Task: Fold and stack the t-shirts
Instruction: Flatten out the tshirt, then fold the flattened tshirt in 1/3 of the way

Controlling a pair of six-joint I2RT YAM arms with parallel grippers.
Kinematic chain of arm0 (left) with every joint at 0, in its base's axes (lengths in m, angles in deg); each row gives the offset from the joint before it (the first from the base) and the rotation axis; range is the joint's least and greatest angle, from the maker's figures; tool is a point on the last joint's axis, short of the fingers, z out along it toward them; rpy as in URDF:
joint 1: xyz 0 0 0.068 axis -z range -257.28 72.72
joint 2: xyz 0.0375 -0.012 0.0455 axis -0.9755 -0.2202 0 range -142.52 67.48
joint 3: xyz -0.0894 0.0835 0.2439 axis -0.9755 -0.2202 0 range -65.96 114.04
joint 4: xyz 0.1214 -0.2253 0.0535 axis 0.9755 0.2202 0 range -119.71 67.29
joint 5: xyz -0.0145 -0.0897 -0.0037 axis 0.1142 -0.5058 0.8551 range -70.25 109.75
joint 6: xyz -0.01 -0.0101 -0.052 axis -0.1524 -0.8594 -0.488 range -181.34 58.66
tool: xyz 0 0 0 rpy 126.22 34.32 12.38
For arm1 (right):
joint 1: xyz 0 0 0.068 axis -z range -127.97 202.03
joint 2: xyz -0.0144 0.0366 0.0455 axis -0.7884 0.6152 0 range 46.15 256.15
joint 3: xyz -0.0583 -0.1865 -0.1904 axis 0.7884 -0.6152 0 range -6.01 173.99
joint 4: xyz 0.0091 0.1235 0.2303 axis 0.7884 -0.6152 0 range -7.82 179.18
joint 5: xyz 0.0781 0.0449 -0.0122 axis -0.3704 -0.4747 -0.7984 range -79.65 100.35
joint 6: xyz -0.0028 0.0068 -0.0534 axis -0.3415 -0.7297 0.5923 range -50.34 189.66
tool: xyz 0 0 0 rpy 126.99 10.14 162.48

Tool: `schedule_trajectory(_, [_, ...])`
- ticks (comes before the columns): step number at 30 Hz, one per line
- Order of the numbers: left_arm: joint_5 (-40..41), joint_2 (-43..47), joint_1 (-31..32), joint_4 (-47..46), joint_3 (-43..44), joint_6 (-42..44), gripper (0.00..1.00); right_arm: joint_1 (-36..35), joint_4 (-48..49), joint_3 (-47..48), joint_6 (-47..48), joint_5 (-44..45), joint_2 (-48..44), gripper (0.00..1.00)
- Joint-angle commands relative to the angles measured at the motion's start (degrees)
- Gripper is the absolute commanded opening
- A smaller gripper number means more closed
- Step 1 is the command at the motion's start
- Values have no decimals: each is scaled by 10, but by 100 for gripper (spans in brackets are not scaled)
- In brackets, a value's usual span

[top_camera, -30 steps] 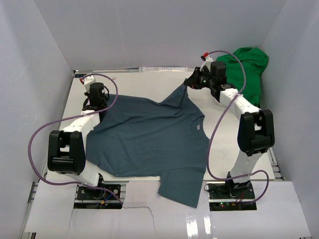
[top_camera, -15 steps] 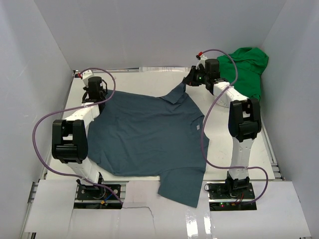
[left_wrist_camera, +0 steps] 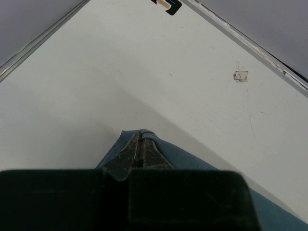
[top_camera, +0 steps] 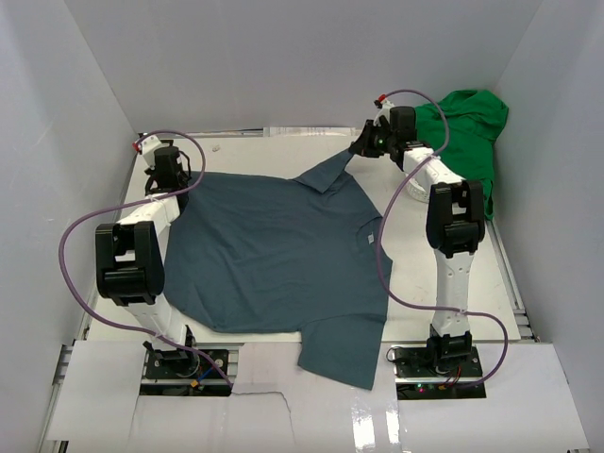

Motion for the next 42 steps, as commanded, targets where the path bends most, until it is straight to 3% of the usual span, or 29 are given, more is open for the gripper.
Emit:
schedule_trajectory(1, [-11, 5, -7, -10, 10, -8, 0, 2, -10, 43, 5, -8, 10, 8])
schedule_trajectory(15, [-62, -32, -7, -10, 34, -1, 0, 13, -28, 131, -1, -9, 45, 8])
schedule_trajectory(23, [-70, -34, -7, -9, 31, 16, 0, 12, -23, 130, -14, -30, 29, 8])
schedule_trajectory(29, [-82, -30, -7, -5, 19, 23, 0, -6, 17, 4, -20, -26, -40, 8])
schedule_trajectory(42, [-49, -59, -6, 68, 54, 52, 0, -32, 62, -114, -21, -21, -113, 8])
